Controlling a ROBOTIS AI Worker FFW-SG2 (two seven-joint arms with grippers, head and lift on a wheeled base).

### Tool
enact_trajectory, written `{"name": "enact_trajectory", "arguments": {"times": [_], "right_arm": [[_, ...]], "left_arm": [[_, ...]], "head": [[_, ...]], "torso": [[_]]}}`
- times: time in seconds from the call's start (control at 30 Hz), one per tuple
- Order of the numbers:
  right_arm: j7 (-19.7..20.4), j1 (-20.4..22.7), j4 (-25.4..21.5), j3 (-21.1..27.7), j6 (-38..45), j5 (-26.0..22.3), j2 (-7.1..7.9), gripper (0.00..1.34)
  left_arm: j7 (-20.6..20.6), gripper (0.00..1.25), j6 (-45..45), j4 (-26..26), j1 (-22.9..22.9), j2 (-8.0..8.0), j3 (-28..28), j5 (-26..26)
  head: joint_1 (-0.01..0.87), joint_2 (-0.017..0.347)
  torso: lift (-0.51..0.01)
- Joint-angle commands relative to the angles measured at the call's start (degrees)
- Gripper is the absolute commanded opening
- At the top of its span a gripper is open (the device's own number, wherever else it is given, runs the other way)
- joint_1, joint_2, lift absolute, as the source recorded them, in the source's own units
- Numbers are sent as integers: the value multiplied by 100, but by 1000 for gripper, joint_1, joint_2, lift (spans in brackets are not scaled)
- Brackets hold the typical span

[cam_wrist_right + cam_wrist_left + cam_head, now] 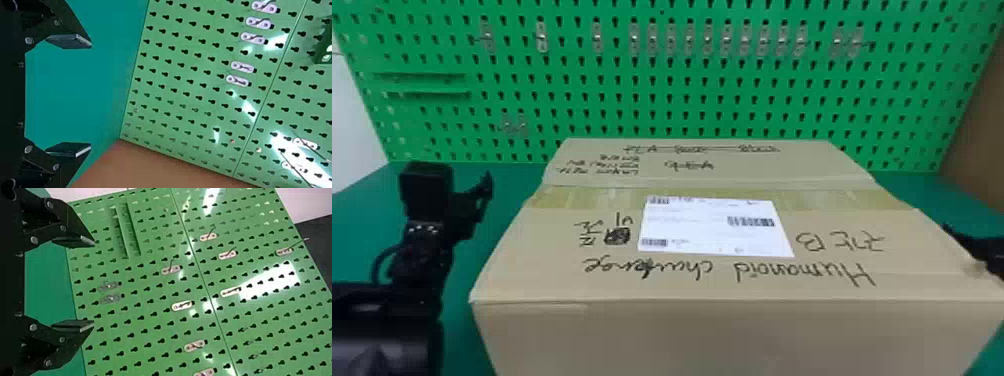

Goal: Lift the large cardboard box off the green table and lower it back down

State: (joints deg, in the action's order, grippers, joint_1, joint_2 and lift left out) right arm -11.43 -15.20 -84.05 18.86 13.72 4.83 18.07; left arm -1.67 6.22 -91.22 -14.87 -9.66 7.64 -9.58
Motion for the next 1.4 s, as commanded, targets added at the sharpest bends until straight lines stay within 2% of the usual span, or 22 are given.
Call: {"name": "enact_trajectory", "arguments": {"times": [0.0,0.27,0.43,0.63,1.37], "right_arm": [[0,0,-24,-22,52,18,12,982],[0,-9,-24,-40,52,45,4,962],[0,-18,-24,-22,52,53,4,822],[0,-9,-32,-22,52,53,-5,770],[0,9,-85,39,96,80,-23,730]], "left_arm": [[0,730,-7,-1,1,8,1,0],[0,730,-7,-1,-8,8,-8,0],[0,730,-7,-1,-8,8,-16,-9],[0,730,-7,-1,1,8,-8,-9],[0,738,-7,-1,1,43,-16,-9]], "head": [[508,51],[508,51],[508,51],[508,51],[508,51]], "torso": [[-211],[-211],[-211],[-211],[-211]]}}
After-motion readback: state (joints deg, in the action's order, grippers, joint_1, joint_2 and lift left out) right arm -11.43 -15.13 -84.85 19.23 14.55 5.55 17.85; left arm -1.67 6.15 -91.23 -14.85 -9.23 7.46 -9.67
